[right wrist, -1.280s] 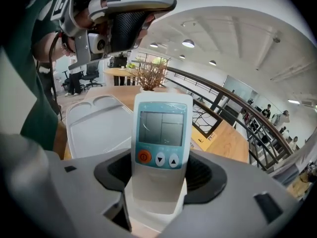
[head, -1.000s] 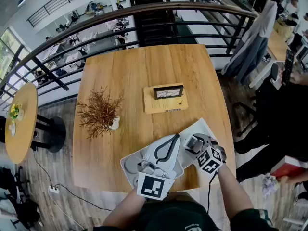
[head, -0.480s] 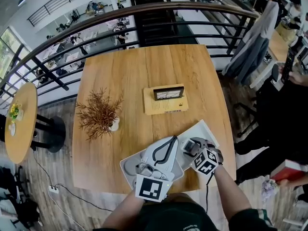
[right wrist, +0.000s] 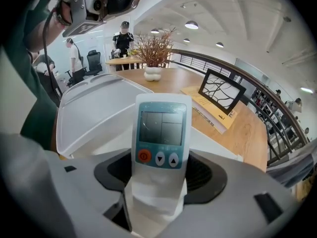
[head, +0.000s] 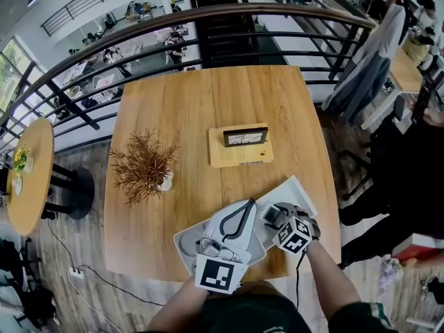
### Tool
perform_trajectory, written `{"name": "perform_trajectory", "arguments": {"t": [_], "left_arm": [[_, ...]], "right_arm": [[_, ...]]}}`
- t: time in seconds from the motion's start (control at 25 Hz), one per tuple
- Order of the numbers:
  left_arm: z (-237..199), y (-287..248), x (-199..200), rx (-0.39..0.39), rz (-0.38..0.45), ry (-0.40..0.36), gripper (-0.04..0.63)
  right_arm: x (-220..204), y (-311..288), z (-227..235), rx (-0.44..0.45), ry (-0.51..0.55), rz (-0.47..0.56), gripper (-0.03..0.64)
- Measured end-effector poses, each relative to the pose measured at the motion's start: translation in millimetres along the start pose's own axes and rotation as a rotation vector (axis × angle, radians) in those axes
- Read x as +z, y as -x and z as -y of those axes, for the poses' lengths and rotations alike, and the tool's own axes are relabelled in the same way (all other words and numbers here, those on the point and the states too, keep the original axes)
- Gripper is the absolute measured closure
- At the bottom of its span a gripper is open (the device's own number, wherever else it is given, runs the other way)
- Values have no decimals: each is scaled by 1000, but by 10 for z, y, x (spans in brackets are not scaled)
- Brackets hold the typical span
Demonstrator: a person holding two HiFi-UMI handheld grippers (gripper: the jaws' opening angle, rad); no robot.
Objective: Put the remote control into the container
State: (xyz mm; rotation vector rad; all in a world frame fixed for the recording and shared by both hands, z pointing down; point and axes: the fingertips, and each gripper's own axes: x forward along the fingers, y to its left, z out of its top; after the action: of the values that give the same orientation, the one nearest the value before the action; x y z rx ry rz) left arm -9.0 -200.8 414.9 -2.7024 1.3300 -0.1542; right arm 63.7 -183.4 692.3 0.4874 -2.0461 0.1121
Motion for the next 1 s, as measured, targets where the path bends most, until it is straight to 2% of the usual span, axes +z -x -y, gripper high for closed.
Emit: {"name": "perform_trajectory", "arguments": {"t": [1.0], "left_arm": [[-68,-119,-80,5,-2,13,597]], "right_arm": [[-85,-242,-7,48,-4,-41,313]]}}
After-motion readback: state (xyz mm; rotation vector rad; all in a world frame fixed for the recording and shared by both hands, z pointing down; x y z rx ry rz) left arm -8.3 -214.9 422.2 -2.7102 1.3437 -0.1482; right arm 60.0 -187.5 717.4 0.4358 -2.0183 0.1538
